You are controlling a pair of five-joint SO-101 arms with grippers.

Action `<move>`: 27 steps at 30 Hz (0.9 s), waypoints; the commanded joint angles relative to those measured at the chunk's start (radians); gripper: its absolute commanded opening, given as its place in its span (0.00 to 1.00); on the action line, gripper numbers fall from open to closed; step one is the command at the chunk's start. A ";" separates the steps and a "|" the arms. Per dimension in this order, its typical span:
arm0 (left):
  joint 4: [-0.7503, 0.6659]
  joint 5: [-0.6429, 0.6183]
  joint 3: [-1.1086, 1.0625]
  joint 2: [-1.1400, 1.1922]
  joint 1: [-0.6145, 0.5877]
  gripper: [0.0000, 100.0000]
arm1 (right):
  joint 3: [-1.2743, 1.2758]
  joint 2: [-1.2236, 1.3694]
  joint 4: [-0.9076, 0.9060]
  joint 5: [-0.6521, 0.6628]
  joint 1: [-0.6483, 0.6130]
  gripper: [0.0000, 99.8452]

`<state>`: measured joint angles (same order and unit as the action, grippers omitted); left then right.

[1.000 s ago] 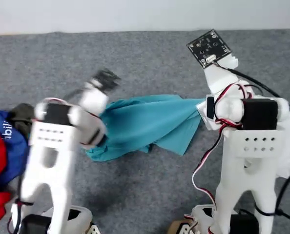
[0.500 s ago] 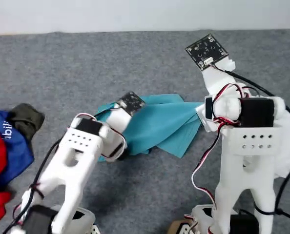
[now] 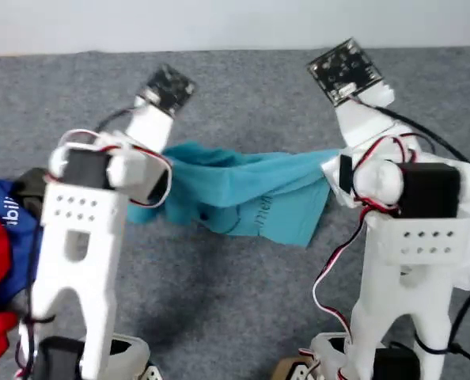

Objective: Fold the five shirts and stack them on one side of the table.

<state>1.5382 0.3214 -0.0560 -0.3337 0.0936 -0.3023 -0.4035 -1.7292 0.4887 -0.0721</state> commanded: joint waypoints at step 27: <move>0.193 0.063 0.466 0.470 -0.138 0.15 | -0.175 0.542 0.249 0.002 0.027 0.01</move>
<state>1.6870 0.3890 0.3046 0.1603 -0.0276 -0.4695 0.1320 -1.5021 0.4872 -0.0583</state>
